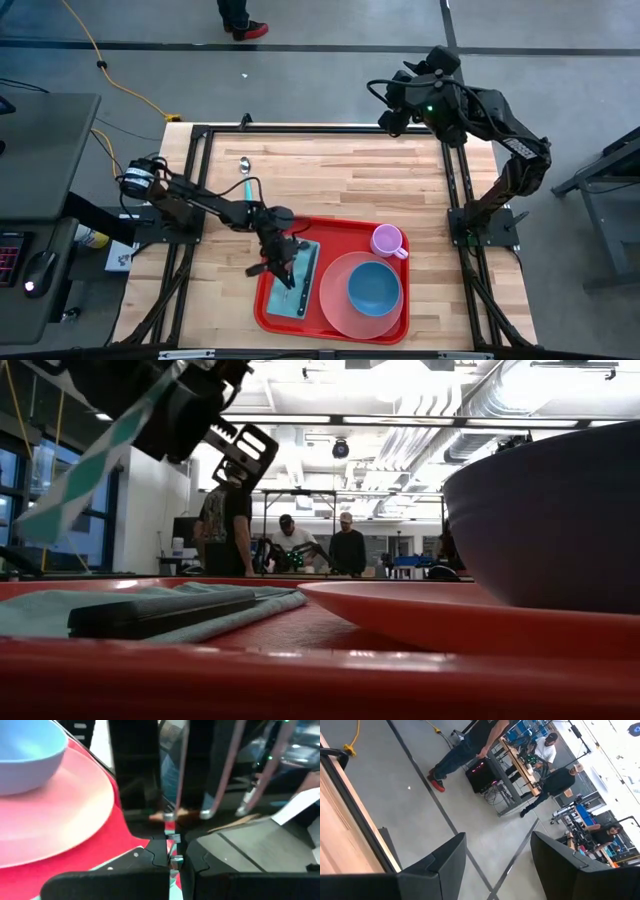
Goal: Set up tray
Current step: Put the blue fork on the blue table napkin to the left of the black table knife
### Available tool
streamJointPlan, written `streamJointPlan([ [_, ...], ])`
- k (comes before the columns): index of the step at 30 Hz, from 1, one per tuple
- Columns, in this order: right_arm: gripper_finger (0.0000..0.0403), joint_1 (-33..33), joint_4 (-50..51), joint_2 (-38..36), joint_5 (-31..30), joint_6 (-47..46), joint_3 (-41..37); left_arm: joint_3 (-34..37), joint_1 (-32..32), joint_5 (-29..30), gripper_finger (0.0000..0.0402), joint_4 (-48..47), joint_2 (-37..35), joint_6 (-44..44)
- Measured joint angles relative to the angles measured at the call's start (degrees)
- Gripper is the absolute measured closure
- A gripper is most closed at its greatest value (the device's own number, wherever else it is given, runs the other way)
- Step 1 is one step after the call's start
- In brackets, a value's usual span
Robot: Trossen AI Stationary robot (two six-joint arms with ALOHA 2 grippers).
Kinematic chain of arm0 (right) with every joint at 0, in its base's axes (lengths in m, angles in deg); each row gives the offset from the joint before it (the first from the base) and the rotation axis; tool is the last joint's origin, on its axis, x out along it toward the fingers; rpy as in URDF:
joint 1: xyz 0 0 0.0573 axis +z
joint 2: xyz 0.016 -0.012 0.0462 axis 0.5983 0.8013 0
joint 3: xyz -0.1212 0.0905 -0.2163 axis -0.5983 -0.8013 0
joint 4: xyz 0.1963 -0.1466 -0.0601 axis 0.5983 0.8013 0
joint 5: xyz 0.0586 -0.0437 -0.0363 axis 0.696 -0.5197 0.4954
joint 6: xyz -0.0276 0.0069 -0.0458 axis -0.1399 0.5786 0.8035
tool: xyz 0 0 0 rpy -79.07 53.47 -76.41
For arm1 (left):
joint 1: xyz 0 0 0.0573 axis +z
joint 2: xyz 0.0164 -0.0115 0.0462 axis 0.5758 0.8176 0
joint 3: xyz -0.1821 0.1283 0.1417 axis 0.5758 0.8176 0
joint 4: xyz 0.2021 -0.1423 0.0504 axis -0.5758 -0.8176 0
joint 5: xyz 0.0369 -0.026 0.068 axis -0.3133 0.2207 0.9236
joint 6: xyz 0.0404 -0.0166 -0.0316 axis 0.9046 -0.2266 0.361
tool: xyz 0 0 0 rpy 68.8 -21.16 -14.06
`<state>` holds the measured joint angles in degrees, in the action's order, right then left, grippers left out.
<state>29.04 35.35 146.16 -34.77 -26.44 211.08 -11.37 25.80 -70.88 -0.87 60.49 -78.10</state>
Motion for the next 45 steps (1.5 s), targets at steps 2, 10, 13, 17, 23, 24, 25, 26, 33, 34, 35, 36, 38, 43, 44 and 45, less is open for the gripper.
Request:
streamJointPlan([
  [2,0.0204,0.00,0.00,-0.01,0.01,0.19,0.00,0.00,-0.91,1.41,0.0365,0.00,0.00,0.07],
  [10,0.0206,0.00,-0.02,0.00,0.03,0.18,0.00,0.00,-1.56,4.16,0.0365,0.00,0.00,0.74],
  [13,0.0206,0.00,-0.02,0.00,0.01,0.11,0.00,0.01,-1.58,4.25,0.0365,0.39,0.83,0.90],
  [17,0.0206,0.00,-0.02,0.00,-0.09,-0.05,0.00,-0.13,-2.09,4.21,0.0365,0.62,2.53,0.96],
  [23,0.0206,0.00,-0.06,0.00,-0.15,0.17,0.00,-0.41,-1.89,4.24,0.0365,0.55,3.66,1.10],
  [24,0.0206,0.00,-0.16,0.00,-0.19,0.18,0.00,-0.37,-1.89,4.30,0.0365,0.35,3.67,1.17],
  [25,0.0206,0.00,-0.22,-0.01,-0.19,0.23,0.00,-0.37,-1.91,4.36,0.0365,-0.12,3.67,1.59],
  [26,0.0206,0.00,-0.20,0.00,-0.14,0.25,0.00,-0.37,-1.91,4.34,0.0365,-0.48,3.67,1.88],
  [33,0.0206,0.00,-0.17,-0.01,0.00,0.19,0.00,-0.35,-1.93,5.05,0.0363,-0.85,3.69,2.23],
  [34,0.0206,0.00,-0.15,0.00,0.00,0.29,0.00,-0.35,-1.93,5.65,0.0355,-1.51,3.69,2.26],
  [35,0.0206,0.00,-0.12,0.00,-0.03,0.40,0.00,-0.35,-1.91,6.31,0.0343,-2.19,3.69,2.43],
  [36,0.0206,0.00,-0.04,0.00,-0.14,0.46,0.00,-0.35,-1.91,6.91,0.0328,-2.40,3.69,2.45],
  [38,0.0206,0.00,0.00,0.00,-0.18,0.54,0.00,-0.35,-1.91,8.32,0.0298,-2.99,3.69,2.62],
  [43,0.0206,0.00,0.02,0.00,-0.15,0.62,0.00,-0.35,-1.91,12.06,0.0249,-3.97,3.74,2.65],
  [44,0.0206,0.00,0.03,-0.01,-0.18,0.75,0.00,-0.35,-1.91,12.98,0.0243,-4.39,3.74,2.66],
  [45,0.0206,0.00,0.04,0.00,-0.18,0.83,0.00,-0.35,-1.91,13.64,0.0239,-4.72,3.74,2.90],
])
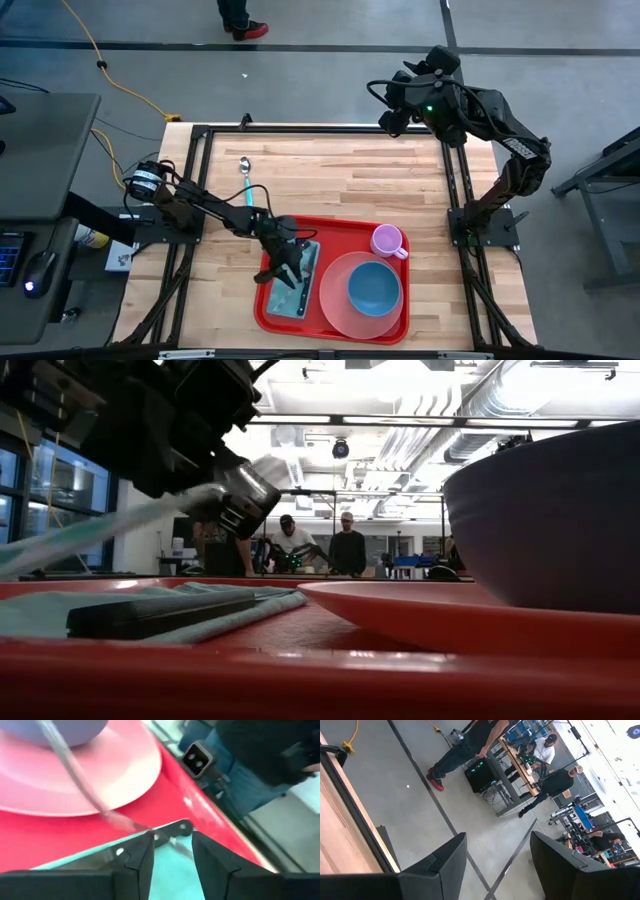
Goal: Set up tray
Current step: Put the blue fork on the blue table napkin to the left of the black table knife
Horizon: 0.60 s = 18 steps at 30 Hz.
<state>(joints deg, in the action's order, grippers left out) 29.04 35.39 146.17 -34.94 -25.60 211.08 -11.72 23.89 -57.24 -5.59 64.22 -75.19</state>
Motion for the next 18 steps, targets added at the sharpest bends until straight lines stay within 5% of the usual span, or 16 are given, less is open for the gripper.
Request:
streamJointPlan([
  [12,0.0206,0.00,0.04,-0.01,0.12,0.17,0.00,0.00,2.25,11.46,0.0241,-5.64,0.00,4.44],
  [18,0.0206,0.00,0.14,0.00,0.27,-0.01,0.00,0.00,6.85,11.24,0.0259,-6.19,0.00,4.18],
])
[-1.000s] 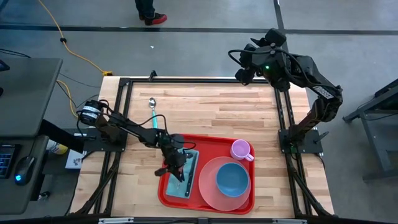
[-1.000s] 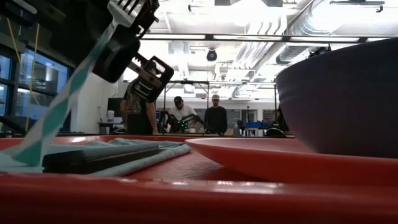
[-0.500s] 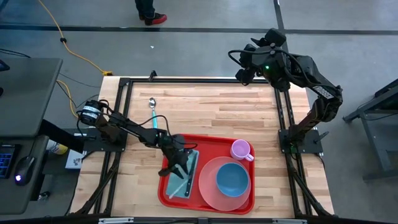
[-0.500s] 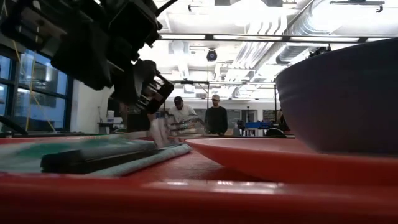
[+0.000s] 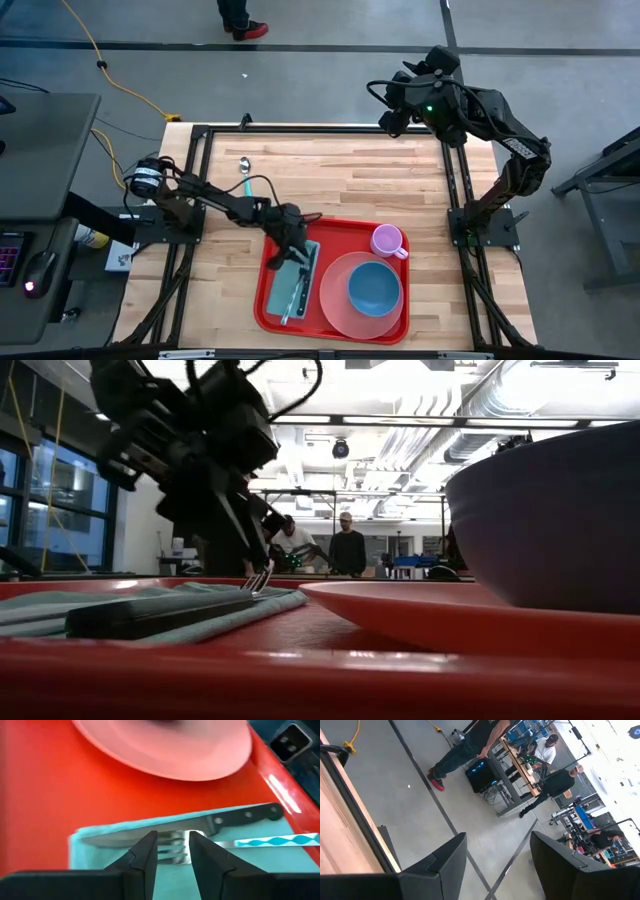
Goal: Set up tray
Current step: Put the blue fork on the blue table napkin to the left of the black table knife
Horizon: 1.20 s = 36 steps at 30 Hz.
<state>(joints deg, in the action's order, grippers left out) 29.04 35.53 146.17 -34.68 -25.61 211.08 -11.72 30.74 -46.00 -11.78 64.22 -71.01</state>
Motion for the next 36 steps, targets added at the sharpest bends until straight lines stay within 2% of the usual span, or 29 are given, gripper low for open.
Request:
streamJointPlan([
  [7,0.0205,0.00,1.02,0.00,0.39,-0.26,0.00,0.00,3.42,-3.51,0.0276,-1.69,0.00,-0.11],
  [13,0.0206,0.00,1.13,0.00,0.40,-0.26,0.00,0.00,3.29,-4.59,0.0282,-2.98,-0.02,1.24],
  [21,0.0205,0.00,1.15,0.00,1.00,-0.42,0.00,0.00,3.51,1.44,0.0280,-3.31,-0.02,3.80],
  [36,0.0206,0.00,1.35,0.00,1.02,-0.44,0.00,0.00,3.66,1.51,0.0273,-4.12,-0.04,6.24],
])
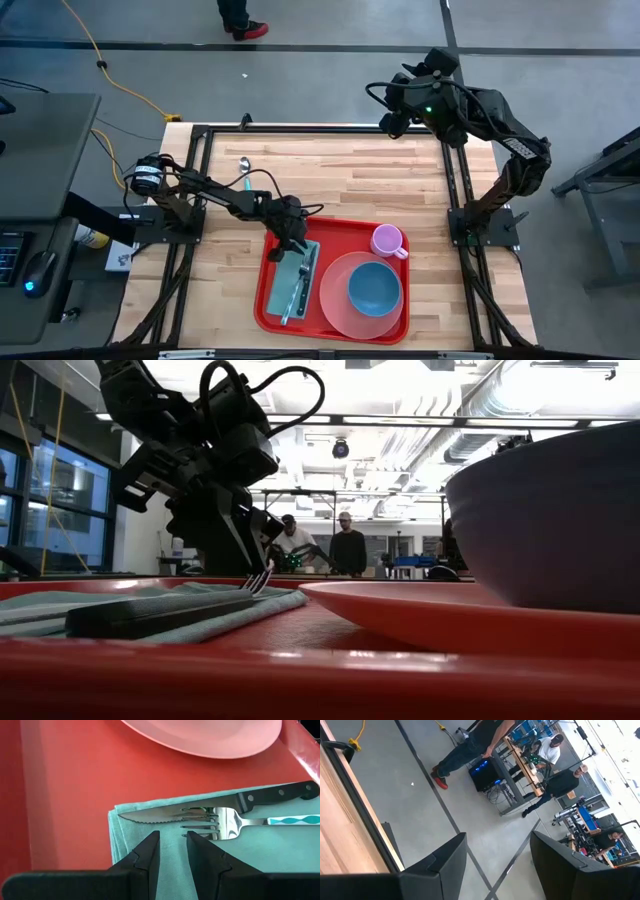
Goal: Set up tray
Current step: Put the blue fork on the blue table napkin to the left of the black table knife
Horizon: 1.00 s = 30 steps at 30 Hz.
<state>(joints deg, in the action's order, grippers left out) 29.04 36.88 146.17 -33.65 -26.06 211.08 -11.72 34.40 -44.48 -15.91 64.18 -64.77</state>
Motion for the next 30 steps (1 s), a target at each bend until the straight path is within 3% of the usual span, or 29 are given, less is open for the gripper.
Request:
streamJointPlan([
  [17,0.0206,0.00,0.87,-0.01,0.01,-0.71,0.00,0.00,0.06,-2.87,0.0278,1.52,0.00,-1.30],
  [24,0.0206,0.00,1.60,0.00,0.02,-1.10,0.00,-2.33,1.09,-3.39,0.0334,1.30,-0.02,0.04],
  [28,0.0206,0.00,2.45,-0.01,0.02,-1.29,0.00,-2.73,1.09,-9.09,0.0386,-0.08,-0.04,-1.64],
  [30,0.0206,0.00,2.77,0.00,0.02,-1.30,0.00,-2.73,0.10,-11.33,0.0387,-3.30,-0.04,-2.45],
])
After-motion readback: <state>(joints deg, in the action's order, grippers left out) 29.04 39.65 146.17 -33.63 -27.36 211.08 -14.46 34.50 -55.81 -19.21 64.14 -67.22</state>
